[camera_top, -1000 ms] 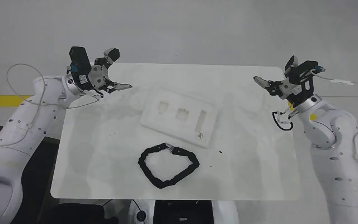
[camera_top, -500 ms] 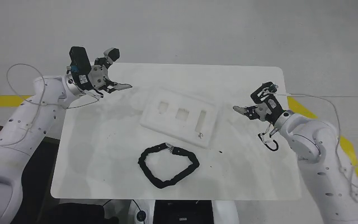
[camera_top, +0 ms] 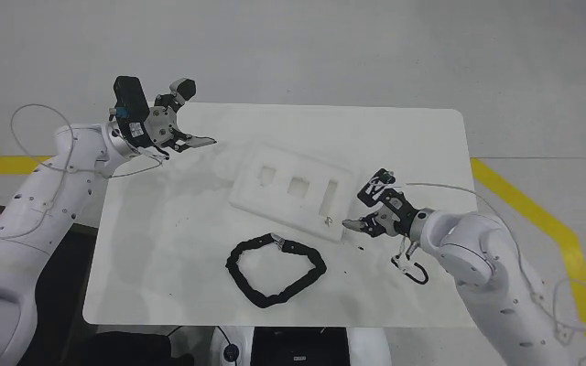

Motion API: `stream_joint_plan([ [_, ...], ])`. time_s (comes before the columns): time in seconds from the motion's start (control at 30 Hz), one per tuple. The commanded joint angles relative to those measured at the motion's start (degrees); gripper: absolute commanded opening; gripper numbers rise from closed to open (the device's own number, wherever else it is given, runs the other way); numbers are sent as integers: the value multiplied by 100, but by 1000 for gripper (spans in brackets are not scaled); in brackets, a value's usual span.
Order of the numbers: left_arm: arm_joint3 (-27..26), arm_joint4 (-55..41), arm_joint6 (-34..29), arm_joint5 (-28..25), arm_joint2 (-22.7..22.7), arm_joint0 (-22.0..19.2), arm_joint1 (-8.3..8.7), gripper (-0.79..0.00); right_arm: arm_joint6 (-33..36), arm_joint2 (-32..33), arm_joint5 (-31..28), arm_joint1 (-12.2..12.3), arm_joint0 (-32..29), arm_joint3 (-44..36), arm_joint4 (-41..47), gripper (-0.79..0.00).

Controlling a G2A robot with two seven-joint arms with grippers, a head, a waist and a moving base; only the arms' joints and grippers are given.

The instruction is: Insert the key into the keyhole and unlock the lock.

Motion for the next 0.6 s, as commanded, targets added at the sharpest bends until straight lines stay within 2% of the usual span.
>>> stream_joint_plan([
  [0.0, 0, 0, 0, 0, 0, 0, 0, 0, 139, -166, 77, -18, 68, -35, 80, 0],
  [0.33, 0, 0, 0, 0, 0, 0, 0, 0, 361, -656, 324, -89, 283, 43, 485, 0],
  [0.57, 0, 0, 0, 0, 0, 0, 0, 0, 361, -656, 324, -89, 283, 43, 485, 0],
])
